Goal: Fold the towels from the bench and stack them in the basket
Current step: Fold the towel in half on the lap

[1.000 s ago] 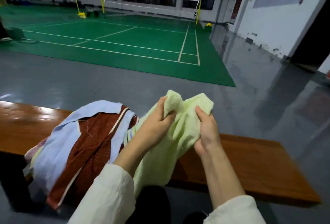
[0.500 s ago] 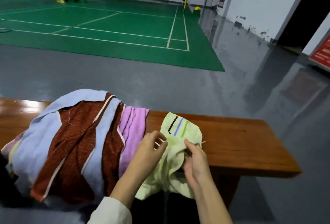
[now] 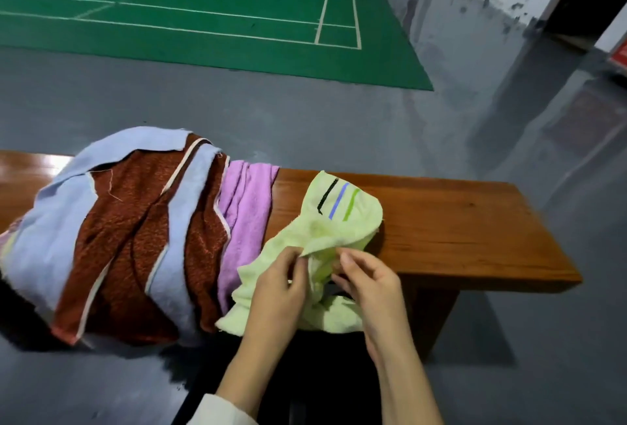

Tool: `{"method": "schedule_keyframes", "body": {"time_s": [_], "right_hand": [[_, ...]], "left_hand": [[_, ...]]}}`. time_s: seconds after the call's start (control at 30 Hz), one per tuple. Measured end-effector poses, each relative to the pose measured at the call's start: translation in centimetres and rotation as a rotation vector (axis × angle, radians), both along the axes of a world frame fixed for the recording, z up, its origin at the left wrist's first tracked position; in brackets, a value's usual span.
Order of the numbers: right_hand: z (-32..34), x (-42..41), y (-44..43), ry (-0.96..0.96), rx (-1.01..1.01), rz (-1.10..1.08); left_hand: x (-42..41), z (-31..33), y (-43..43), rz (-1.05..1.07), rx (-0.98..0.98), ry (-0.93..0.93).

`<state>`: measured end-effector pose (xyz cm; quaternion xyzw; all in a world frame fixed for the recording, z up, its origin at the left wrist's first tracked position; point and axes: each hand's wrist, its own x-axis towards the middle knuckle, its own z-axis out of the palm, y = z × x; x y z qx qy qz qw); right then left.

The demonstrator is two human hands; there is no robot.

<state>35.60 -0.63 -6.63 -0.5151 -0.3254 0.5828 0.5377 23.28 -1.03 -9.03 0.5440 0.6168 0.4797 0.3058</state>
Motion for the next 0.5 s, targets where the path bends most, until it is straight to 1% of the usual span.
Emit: {"method": "schedule_keyframes", "body": {"time_s": [0.07,0.13,0.2,0.23,0.27,0.37,0.5], "right_hand": [[-0.4,0.3,-0.1,-0.197,0.133,-0.014],[-0.2,0.3,0.0,-0.286,0.268,0.107],[0.1,-0.3,0.5,-0.401,0.301,0.284],[0.2,-0.6,0.8,-0.458,0.292,0.337],[0.1,-0.8,1.2,-0.503,0.285,0.347],[0.5,-0.7,2.1,-0.578,0.271,0.254],[1.1,-0.6,2.3,-0.556,0.332,0.099]], "left_hand": [[-0.6,0.6,-0.1,-0.005,-0.033,-0.041],[-0.8,1.0,-0.2,-0.055,-0.049,-0.063],[-1.0,1.2,-0.1,-0.118,-0.041,-0.069],[-1.1,1.3,-0.1,-0.135,-0.027,-0.049],[-1.3,1.5,0.0,-0.133,-0.007,-0.013],[-2.3,1.8,0.2,-0.087,0.034,0.087],[-3.0,1.6,0.5,-0.053,0.082,0.257]]}}
